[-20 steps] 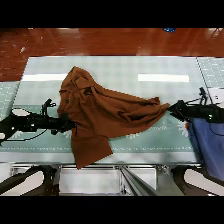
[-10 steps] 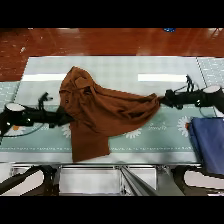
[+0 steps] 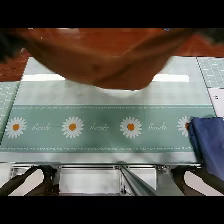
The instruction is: Fold the shirts.
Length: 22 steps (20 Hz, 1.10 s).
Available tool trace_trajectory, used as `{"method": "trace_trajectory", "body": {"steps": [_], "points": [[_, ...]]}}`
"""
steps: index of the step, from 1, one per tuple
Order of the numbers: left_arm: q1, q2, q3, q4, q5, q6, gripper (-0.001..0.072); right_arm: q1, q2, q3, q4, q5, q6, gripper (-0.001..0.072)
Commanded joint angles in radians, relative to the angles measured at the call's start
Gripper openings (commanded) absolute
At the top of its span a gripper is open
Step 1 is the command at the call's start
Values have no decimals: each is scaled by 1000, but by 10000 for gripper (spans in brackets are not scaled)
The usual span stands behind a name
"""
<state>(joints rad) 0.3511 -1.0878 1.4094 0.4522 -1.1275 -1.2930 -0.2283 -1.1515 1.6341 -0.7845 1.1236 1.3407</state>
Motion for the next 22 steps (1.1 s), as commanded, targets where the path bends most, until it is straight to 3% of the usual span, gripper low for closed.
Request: {"method": "trace_trajectory", "body": {"steps": [1, 5, 10, 12, 15, 18, 20, 22], "points": [[12, 23, 345, 11, 18, -47, 21, 1, 112, 259, -143, 62, 65, 27], [12, 136, 551, 178, -61, -43, 21, 1, 311, 309, -299, 132, 87, 27], [-5, 372, 547, 588, -150, -68, 21, 1, 496, 309, -451, 259, 129, 27], [-61, 423, 525, 675, -159, -74, 21, 1, 523, 306, -489, 360, 161, 27], [-181, 444, 422, 686, -217, -74, 21, 1, 553, 233, -490, 427, 176, 27], [-209, 436, 230, 744, -235, -104, 21, 1, 571, 57, -469, 447, 192, 27], [-209, 402, 81, 783, -220, -123, 21, 2, 570, -107, -443, 402, 189, 27], [-208, 333, -66, 784, -99, -122, 21, 2, 552, -289, -418, 295, 175, 27]]}}
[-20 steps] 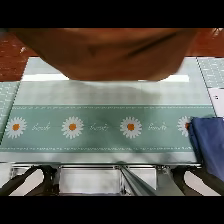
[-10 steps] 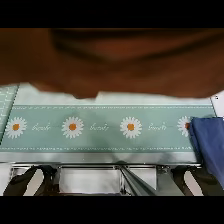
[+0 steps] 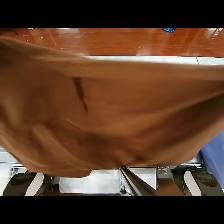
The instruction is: Fold the shirts.
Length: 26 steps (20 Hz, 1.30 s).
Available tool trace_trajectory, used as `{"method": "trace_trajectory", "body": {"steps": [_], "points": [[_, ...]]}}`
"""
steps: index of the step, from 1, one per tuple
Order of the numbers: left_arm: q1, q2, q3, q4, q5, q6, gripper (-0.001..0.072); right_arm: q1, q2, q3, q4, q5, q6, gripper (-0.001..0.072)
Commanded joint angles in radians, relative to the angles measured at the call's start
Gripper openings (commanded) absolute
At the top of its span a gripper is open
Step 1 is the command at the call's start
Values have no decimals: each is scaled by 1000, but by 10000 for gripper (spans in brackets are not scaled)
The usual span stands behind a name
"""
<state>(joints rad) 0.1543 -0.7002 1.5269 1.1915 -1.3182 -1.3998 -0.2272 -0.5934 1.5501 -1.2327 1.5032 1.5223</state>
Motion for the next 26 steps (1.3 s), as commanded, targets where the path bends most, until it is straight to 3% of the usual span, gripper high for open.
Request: {"method": "trace_trajectory", "body": {"steps": [1, 6, 9, 11, 12, 13, 14, 15, 20, 22, 24, 26], "points": [[-12, -106, -245, 42, 161, -19, 21, 0, -32, -291, 54, -148, -19, 27], [-41, -454, -301, -15, 403, -35, 21, 1, -356, -451, 217, -433, -116, 27], [-43, -673, -250, -153, 525, -51, 21, 19, -614, -446, 332, -642, -142, 28], [-43, -800, -182, -257, 551, -56, 25, 34, -806, -370, 397, -703, -147, 29], [-43, -854, -140, -288, 549, -56, 94, 37, -893, -311, 434, -704, -147, 43], [-43, -902, -97, -315, 535, -58, 287, 36, -978, -241, 481, -702, -147, 157], [-43, -936, -57, -321, 505, -79, 507, 31, -1043, -175, 522, -690, -147, 316], [-32, -961, -8, -317, 439, -82, 511, 20, -1093, -111, 564, -660, -147, 421], [187, -940, 161, -141, -30, -114, 510, -200, -1079, 57, 568, -311, -154, 418], [282, -895, 113, -70, -190, -69, 510, -280, -1005, 34, 358, -160, -147, 418], [362, -795, -85, -56, -214, -40, 510, -323, -879, -131, 164, -142, -137, 418], [423, -679, -369, -79, -138, 6, 510, -346, -716, -427, 146, -287, -137, 418]]}}
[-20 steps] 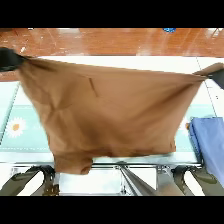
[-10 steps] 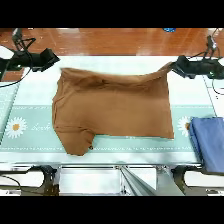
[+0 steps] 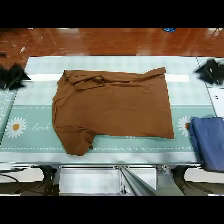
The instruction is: Fold the shirts.
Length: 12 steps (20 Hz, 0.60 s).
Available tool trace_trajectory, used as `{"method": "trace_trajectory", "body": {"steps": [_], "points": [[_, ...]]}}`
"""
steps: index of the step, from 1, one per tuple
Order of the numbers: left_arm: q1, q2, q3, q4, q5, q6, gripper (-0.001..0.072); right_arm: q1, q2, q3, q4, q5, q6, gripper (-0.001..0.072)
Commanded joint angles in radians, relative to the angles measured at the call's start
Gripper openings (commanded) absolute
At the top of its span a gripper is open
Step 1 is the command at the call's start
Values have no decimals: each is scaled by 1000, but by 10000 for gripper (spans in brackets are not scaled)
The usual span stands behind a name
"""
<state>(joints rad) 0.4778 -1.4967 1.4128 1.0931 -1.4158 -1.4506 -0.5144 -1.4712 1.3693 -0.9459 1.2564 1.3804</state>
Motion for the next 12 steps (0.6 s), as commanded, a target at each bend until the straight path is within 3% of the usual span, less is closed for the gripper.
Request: {"method": "trace_trajectory", "body": {"steps": [1, 3, 5, 12], "points": [[128, 159, -386, -19, -10, 84, 510, -58, 248, -406, -100, -117, -24, 418], [186, 196, -608, -135, 12, 140, 510, -58, 400, -640, 23, -182, -118, 418], [220, 194, -749, -181, 26, 202, 509, -58, 529, -774, 88, -181, -145, 417], [177, 191, -876, -238, 183, 217, 508, -58, 715, -837, 96, -68, -127, 418]]}}
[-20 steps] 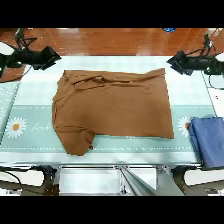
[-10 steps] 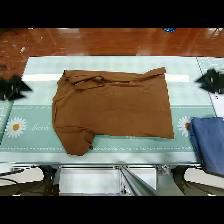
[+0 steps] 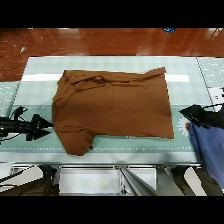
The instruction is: Fold the shirts.
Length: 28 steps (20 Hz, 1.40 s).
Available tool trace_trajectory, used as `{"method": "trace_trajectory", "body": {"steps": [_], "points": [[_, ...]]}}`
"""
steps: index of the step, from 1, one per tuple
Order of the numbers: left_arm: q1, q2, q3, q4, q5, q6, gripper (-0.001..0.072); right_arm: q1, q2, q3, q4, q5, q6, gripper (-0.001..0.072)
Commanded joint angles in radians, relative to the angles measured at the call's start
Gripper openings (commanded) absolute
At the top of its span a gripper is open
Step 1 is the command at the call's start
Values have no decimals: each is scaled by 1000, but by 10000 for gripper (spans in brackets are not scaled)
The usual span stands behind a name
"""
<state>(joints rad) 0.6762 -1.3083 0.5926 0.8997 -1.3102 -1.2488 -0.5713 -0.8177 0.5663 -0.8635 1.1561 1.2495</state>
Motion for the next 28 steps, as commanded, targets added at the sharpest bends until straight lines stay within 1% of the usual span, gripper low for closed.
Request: {"method": "trace_trajectory", "body": {"steps": [1, 3, 5, 6, 7, 8, 10, 12, 15, 18, 21, 24, 28], "points": [[-49, -3, -55, -45, 113, 15, 508, -2, 61, -34, 13, 30, 1, 418], [-101, -7, -53, -70, 179, 16, 507, -2, 61, -34, -19, -18, 2, 418], [-158, -7, -47, -71, 211, 17, 501, -26, 58, -34, -40, -19, 34, 418], [-180, -8, -42, -70, 214, 25, 408, -45, 56, -34, -59, 6, 41, 418], [-195, -7, -34, -71, 209, 42, 83, -60, 54, -34, -105, 33, 70, 418], [-199, -7, -24, -71, 205, 59, 29, -65, 53, -42, -167, 62, 115, 418], [-200, -7, -6, -70, 199, 61, 22, -64, 53, -79, -247, 127, 158, 418], [-201, -7, -3, -70, 200, 60, 21, -64, 53, -143, -269, 171, 165, 418], [-201, -7, -3, -70, 199, 60, 22, -54, 39, -185, -239, 161, 172, 418], [-202, -7, -3, -70, 195, 60, 21, -54, -36, -185, -242, 149, 169, 418], [-202, -7, -3, -70, 173, 68, 22, -54, -115, -185, -219, 87, 159, 417], [-202, -7, -3, -70, 174, 68, 22, -54, -203, -185, -158, 1, 122, 417], [-202, -7, -3, -70, 174, 68, 21, -54, -301, -185, 23, -76, 30, 409]]}}
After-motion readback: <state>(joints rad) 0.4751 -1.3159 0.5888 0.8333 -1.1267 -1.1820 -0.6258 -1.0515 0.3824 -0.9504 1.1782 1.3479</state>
